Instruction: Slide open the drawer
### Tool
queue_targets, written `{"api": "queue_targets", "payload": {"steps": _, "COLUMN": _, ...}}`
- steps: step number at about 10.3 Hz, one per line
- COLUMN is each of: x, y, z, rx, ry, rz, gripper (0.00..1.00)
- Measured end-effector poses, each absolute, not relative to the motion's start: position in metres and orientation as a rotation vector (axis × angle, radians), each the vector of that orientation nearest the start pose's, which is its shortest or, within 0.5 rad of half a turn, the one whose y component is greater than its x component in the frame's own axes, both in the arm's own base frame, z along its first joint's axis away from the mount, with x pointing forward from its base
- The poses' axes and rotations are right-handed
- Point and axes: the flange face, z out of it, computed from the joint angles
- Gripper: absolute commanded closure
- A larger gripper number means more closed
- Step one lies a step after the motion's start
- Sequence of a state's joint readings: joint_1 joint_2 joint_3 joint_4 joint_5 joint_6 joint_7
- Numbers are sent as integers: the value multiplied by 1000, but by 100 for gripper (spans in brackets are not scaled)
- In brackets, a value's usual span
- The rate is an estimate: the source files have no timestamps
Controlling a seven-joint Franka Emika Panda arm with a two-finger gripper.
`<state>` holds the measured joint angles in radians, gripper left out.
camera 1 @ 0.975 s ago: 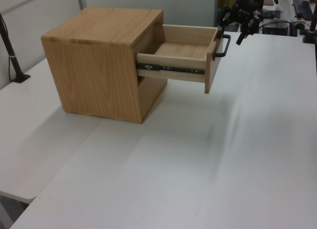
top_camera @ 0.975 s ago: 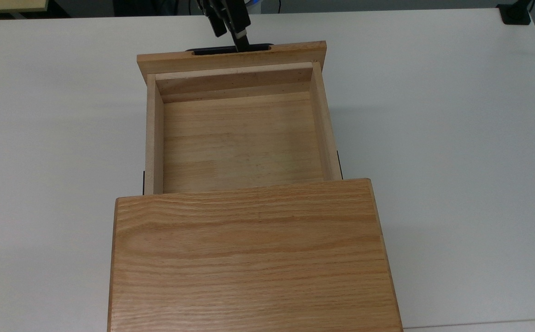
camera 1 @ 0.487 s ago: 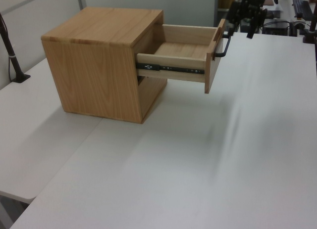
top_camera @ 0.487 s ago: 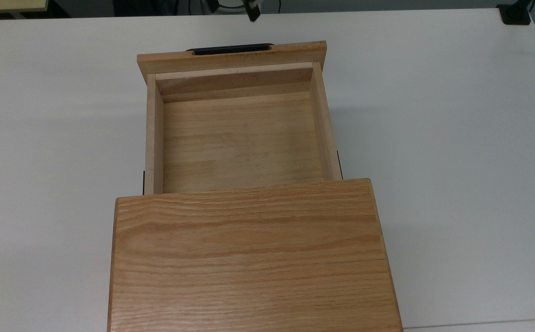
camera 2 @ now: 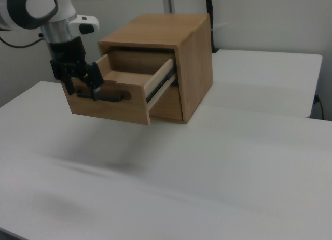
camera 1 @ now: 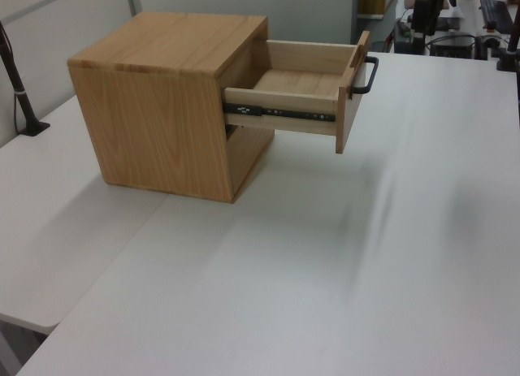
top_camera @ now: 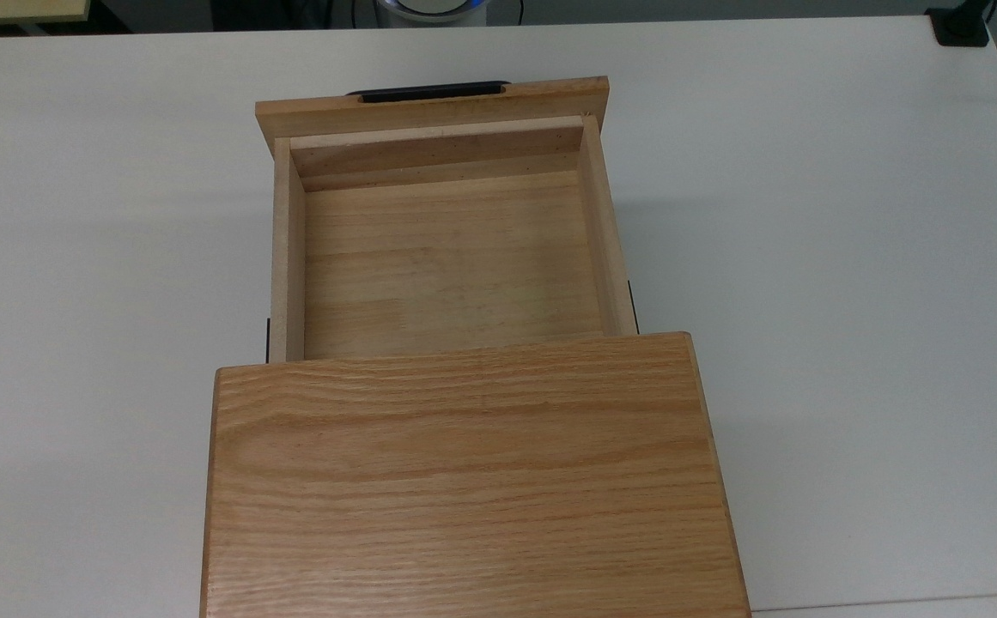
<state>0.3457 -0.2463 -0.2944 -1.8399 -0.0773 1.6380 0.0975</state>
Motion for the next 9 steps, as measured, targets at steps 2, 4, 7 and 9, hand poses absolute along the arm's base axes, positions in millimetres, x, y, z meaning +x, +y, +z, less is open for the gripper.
{"api": "queue_targets", "payload": {"steps": 2, "x": 495, "y": 0, "z": 623, "rx": -3223, "ry": -105, "rz": 12, "gripper": 0}}
{"api": "queue_targets", "payload": {"steps": 4, "x": 518, "y": 2, "z": 622, "rx": -3252, "ry": -175, "rz": 75, "gripper": 0}}
{"api": "queue_targets", "payload": {"steps": 7, "x": 530, "y": -11, "z": 623, "rx": -3259, "ry": -261, "rz": 139, "gripper": 0}}
{"api": "queue_targets", "payload": {"steps": 9, "x": 530, "y": -15, "z": 625, "rx": -3262, "ry": -267, "rz": 141, "gripper": 0}}
